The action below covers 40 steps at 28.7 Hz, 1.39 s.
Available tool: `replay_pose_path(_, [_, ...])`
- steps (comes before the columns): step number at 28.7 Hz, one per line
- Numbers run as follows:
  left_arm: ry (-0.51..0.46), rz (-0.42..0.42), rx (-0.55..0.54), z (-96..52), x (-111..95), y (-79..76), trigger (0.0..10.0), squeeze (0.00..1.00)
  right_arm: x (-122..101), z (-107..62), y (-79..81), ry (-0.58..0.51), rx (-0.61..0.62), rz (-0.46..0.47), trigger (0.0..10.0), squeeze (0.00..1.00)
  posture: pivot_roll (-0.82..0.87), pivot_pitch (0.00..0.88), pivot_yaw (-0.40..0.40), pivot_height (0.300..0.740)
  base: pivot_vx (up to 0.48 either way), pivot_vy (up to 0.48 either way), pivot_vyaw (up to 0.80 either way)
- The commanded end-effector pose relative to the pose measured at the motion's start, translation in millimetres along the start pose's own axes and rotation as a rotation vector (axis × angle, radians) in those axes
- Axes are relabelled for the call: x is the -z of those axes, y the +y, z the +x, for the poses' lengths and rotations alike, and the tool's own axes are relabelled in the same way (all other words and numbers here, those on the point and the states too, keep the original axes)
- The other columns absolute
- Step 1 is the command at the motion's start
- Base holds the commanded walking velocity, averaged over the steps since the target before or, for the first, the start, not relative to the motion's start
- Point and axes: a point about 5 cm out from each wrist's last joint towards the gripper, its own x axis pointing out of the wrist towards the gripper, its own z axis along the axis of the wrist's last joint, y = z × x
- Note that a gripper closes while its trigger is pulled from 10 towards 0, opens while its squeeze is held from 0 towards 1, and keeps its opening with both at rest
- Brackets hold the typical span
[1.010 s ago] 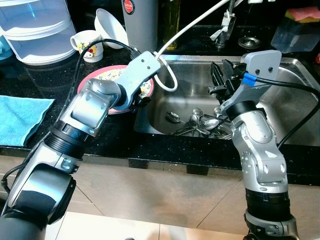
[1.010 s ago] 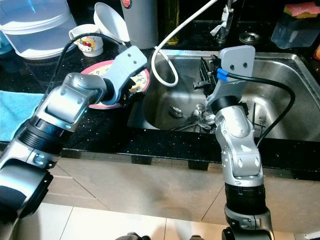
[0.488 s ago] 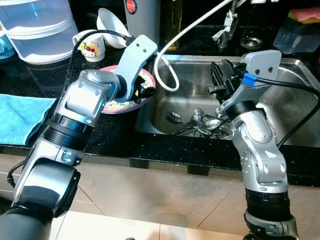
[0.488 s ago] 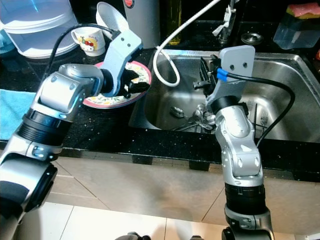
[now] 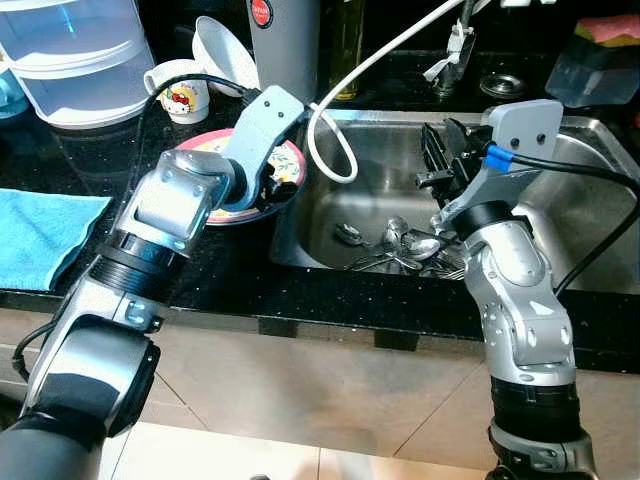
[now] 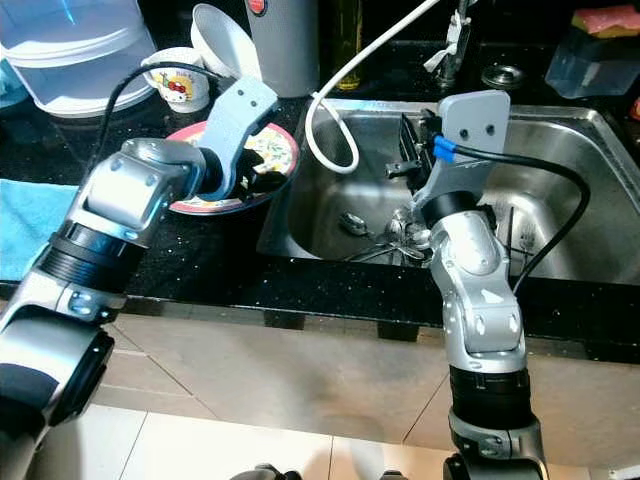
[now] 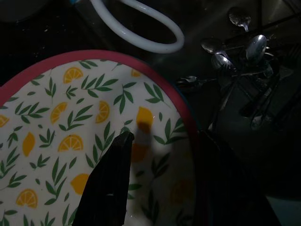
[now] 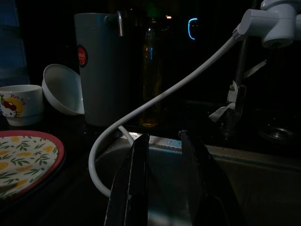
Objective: Kitchen organization
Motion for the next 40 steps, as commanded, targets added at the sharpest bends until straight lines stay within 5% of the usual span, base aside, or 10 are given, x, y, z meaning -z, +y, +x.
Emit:
replay_pose_path(1, [0.029,0.000,-0.021,-0.8,5.7,4.9,10.0,0.00,-2.8,1.6,3.0,-0.017,-0.012,0.008,10.0,0.00,0.06,0.130,0.062,0.740,0.000,0.000,0.00])
replay_pose_path(23, [0.063,-0.042,-0.085,0.6,15.1,12.6,9.8,0.00,-3.4,1.7,4.4,-0.023,-0.019,0.005,10.0,0.00,0.06,0.108,0.065,0.740,0.000,0.000,0.00])
replay_pose_path(25, [0.049,-0.048,-0.065,0.9,12.9,10.4,9.1,0.00,-3.3,1.5,4.0,-0.023,-0.017,0.005,10.0,0.00,0.06,0.108,0.065,0.740,0.000,0.000,0.00])
replay_pose_path(27, [0.061,-0.048,-0.071,2.7,15.4,10.1,2.5,0.00,-3.4,1.6,4.0,-0.022,-0.016,0.006,10.0,0.00,0.06,0.110,0.066,0.740,0.000,0.000,0.00])
replay_pose_path(29, [0.065,-0.047,-0.073,3.1,16.4,10.2,2.5,0.00,-3.3,1.5,4.0,-0.022,-0.016,0.007,10.0,0.00,0.06,0.110,0.066,0.740,0.000,0.000,0.00])
replay_pose_path(30, [0.068,-0.048,-0.072,3.3,17.1,10.1,0.0,0.00,-3.2,1.4,3.9,-0.022,-0.016,0.007,10.0,0.00,0.06,0.110,0.066,0.740,0.000,0.000,0.00])
replay_pose_path(32, [0.060,-0.087,-0.029,3.2,15.6,6.0,4.7,0.00,-3.4,1.6,3.5,-0.022,-0.014,0.007,10.0,0.00,0.06,0.117,0.067,0.740,0.000,0.000,0.00])
replay_pose_path(33, [0.060,-0.087,-0.029,3.2,15.6,6.0,4.7,0.00,-3.4,1.6,3.5,-0.022,-0.014,0.007,10.0,0.00,0.06,0.117,0.067,0.740,0.000,0.000,0.00])
replay_pose_path(34, [0.044,-0.130,0.012,2.2,11.9,2.3,10.0,0.00,-3.2,1.3,3.2,-0.021,-0.013,0.007,10.0,0.00,0.06,0.118,0.066,0.740,0.000,0.000,0.00])
replay_pose_path(40, [-0.009,-0.134,0.002,0.7,2.3,5.6,10.0,0.00,-3.2,1.5,3.1,-0.020,-0.013,0.008,10.0,0.00,0.06,0.123,0.064,0.740,0.000,0.000,0.00])
